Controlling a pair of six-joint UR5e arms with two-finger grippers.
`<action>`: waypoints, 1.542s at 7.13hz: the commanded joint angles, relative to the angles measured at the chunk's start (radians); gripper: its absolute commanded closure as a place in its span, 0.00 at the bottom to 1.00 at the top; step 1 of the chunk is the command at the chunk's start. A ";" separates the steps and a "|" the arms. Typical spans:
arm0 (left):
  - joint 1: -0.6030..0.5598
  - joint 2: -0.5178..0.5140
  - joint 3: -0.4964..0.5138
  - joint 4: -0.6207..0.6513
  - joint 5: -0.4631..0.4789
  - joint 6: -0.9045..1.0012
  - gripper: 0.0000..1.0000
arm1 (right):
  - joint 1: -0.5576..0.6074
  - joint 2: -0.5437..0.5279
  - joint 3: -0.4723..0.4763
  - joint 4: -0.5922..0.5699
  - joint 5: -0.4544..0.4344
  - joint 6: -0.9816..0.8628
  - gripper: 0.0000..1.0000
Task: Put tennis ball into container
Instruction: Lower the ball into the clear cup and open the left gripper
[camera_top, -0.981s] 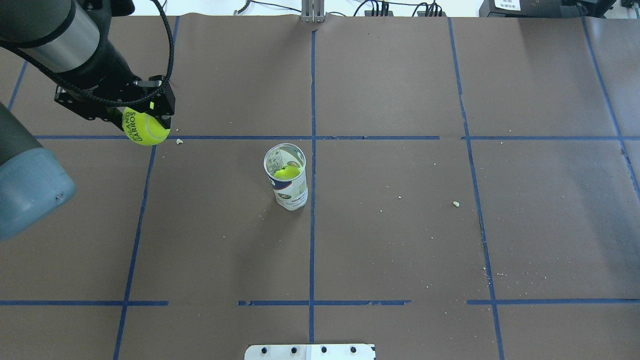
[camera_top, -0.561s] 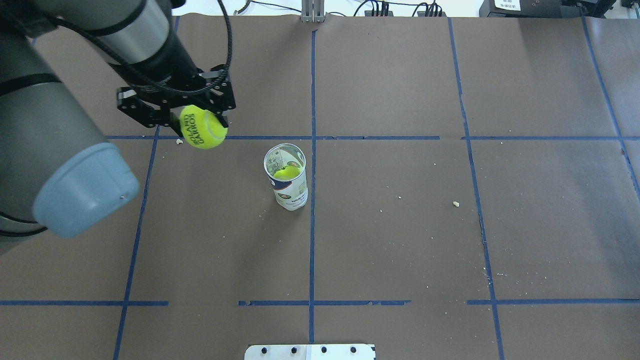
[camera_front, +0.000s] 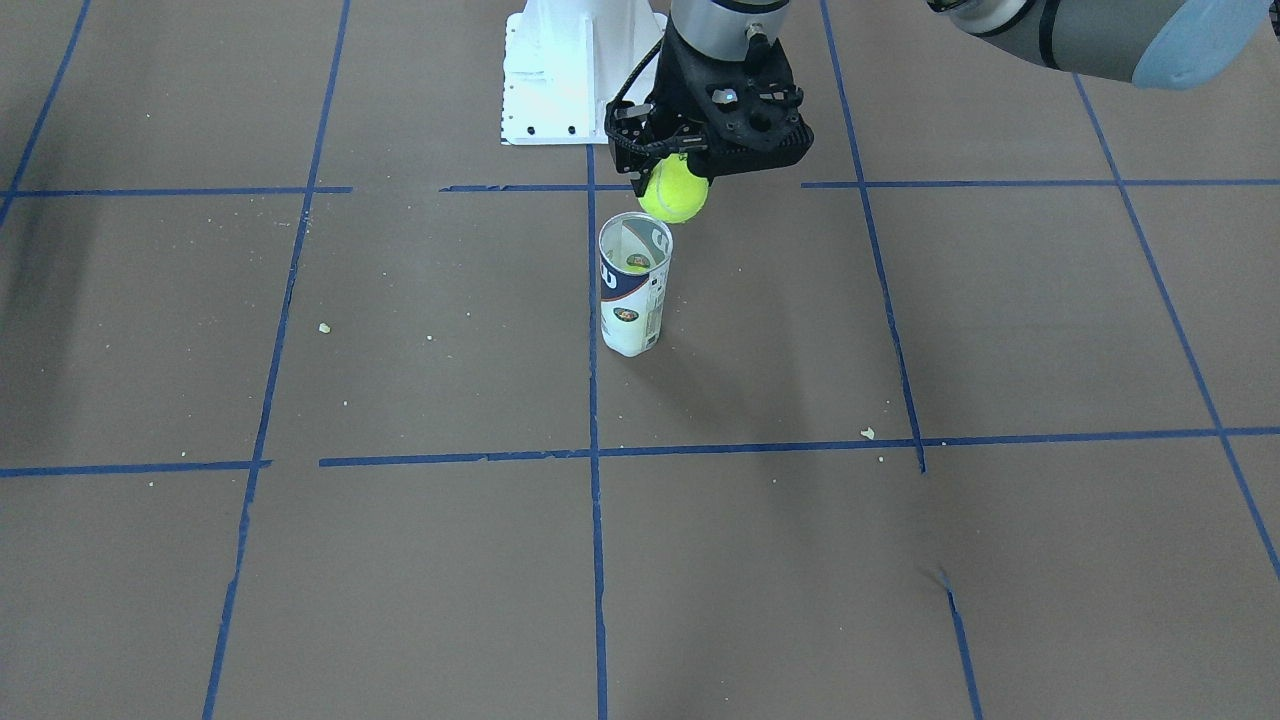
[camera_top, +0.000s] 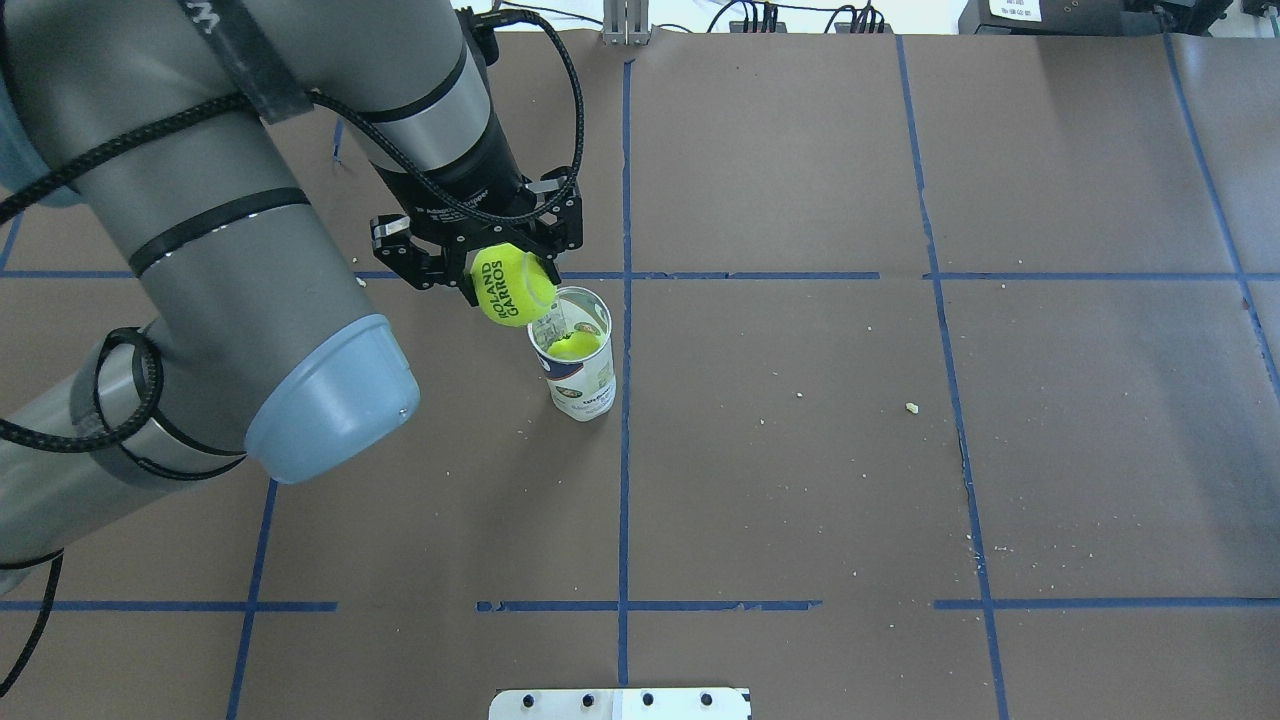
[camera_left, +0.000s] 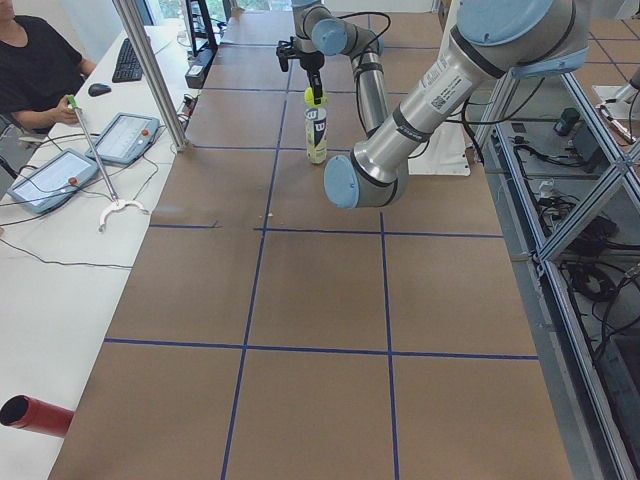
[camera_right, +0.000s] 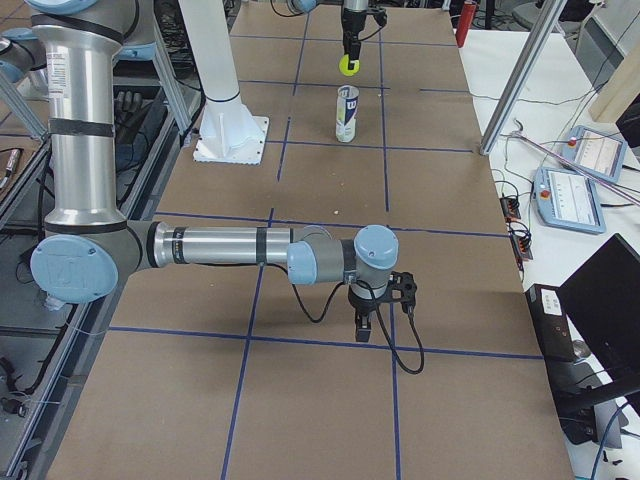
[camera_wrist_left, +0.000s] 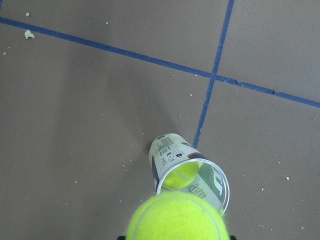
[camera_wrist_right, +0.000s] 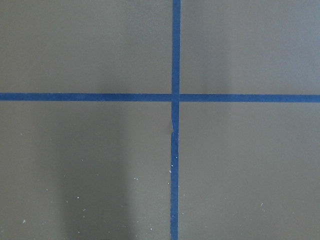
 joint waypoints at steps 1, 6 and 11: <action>0.025 0.001 0.029 -0.047 0.002 -0.004 1.00 | -0.001 0.000 0.000 0.000 0.000 0.000 0.00; 0.027 0.002 0.094 -0.128 0.000 -0.004 1.00 | 0.000 0.000 0.000 0.000 0.000 0.000 0.00; 0.025 0.012 0.062 -0.133 0.002 0.009 0.00 | 0.000 0.000 0.000 0.000 0.000 0.000 0.00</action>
